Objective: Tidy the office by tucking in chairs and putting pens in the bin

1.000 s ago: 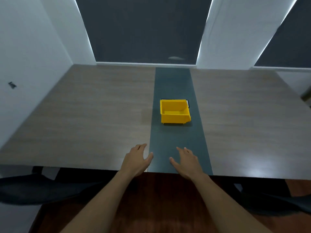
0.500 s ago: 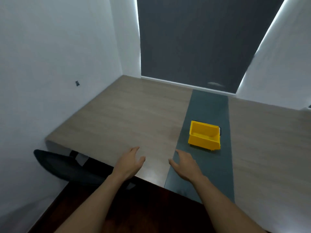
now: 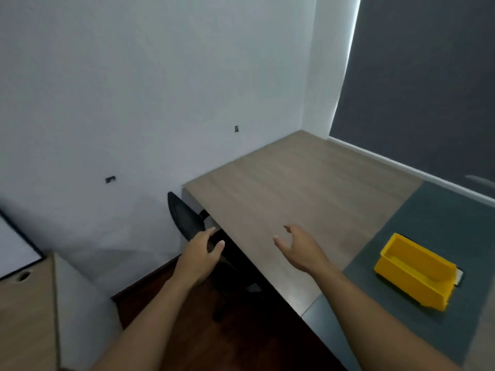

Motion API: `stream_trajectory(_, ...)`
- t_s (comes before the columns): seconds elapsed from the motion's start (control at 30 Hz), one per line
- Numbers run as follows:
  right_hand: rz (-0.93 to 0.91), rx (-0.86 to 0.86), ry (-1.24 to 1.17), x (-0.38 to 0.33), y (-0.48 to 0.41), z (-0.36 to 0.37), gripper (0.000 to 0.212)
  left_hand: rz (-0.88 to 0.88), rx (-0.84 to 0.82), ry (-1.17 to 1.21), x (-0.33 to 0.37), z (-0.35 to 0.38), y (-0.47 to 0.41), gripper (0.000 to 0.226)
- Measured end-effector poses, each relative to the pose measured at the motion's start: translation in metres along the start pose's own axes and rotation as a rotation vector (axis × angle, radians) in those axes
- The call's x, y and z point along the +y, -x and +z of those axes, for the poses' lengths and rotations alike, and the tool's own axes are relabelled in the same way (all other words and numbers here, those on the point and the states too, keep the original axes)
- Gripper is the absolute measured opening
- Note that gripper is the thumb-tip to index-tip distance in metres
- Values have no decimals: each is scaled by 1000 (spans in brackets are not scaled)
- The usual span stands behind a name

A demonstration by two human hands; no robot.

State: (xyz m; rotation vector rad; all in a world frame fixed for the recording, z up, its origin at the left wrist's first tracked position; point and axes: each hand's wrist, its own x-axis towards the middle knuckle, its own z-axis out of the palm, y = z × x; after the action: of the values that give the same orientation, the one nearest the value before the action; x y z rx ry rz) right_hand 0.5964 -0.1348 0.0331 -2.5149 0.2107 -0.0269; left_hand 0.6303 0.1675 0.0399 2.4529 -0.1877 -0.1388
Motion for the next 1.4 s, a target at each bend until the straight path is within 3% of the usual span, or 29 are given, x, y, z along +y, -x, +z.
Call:
stream_trajectory(0.33,-222,-200,-74,-98,-6,62,73,-274,241,-49,-83,-65,100,64)
stream_trajectory(0.43,-305,-251,-72,-137,-3,88,67,-353,322,-26,-110,-89,129,65)
stream_trajectory(0.63,-419,-367,-30,-224,0,142,75,-460,398,9,-180,-146,172,75)
stream_trajectory(1.07,-476,-453,-45,-426,-15,300,68,-575,518,36,-380,-287,211,58)
stream_trajectory(1.4,-472,-518,-44,-531,-26,391,69,-624,568,101,-489,-372,221,55)
